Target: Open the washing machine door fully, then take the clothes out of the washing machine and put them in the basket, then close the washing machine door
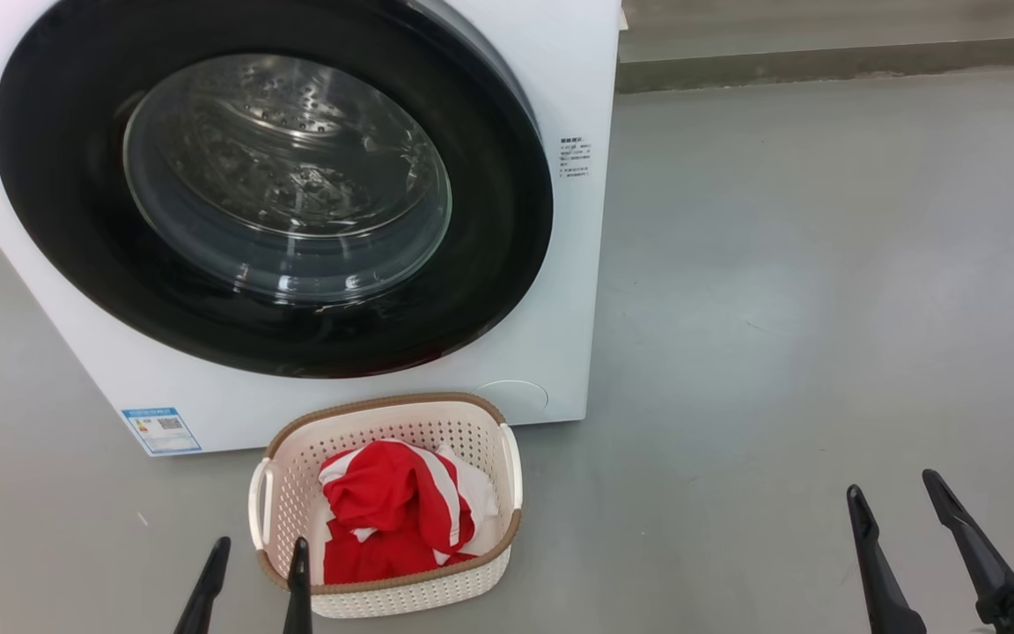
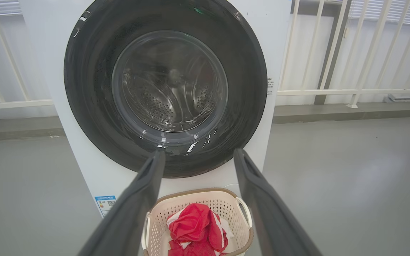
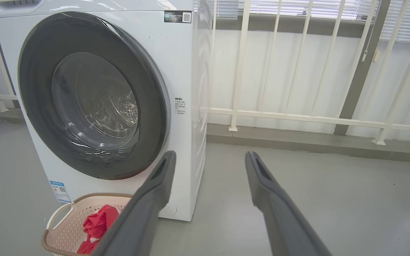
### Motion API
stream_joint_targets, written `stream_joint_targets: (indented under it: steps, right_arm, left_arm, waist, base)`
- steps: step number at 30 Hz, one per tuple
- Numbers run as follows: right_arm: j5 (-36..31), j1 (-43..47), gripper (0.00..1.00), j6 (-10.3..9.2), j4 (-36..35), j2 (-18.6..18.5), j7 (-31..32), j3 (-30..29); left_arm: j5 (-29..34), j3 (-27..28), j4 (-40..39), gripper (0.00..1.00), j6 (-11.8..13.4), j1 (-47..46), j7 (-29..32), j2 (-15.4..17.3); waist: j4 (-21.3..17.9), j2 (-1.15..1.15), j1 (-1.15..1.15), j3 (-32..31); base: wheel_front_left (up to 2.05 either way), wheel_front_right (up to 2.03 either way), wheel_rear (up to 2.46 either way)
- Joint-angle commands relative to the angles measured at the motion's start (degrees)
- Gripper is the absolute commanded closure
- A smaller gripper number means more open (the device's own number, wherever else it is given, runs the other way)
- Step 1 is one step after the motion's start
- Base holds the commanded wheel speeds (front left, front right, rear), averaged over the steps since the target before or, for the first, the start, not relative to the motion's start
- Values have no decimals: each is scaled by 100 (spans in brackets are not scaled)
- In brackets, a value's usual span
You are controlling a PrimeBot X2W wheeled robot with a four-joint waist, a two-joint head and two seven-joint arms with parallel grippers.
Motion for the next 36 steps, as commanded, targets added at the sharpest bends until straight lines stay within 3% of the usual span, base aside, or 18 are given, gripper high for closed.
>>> stream_joint_targets:
  steps: [1,6,7,13,19,36]
  right_arm:
    - [77,-136,0,-6,-180,-102,10,90]
    - [69,-155,0,-6,-179,-102,15,72]
    - [1,-1,100,0,-1,0,1,-51]
    - [14,-1,100,0,443,75,1,-44]
    - [454,-94,100,0,518,37,45,-6]
    - [1700,-419,100,-1,806,-71,173,103]
  left_arm:
    - [-41,215,-131,0,37,-131,-71,44]
    - [-97,236,-147,0,29,-150,-101,19]
    - [-49,25,-8,100,0,0,-49,-16]
    - [-86,-71,379,100,-3,3,-37,-144]
    - [-487,-11,388,100,-64,-43,37,-151]
    - [-1613,165,569,100,-294,-261,259,-174]
  waist:
    - [1,0,0,0]
    - [13,0,0,-11]
    - [13,0,0,-11]
    - [13,0,0,-10]
    - [25,0,8,-5]
    - [57,0,0,41]
  base:
    - [0,0,0]
    - [0,0,0]
    - [0,0,0]
    - [0,0,0]
    - [0,0,0]
    - [0,0,0]
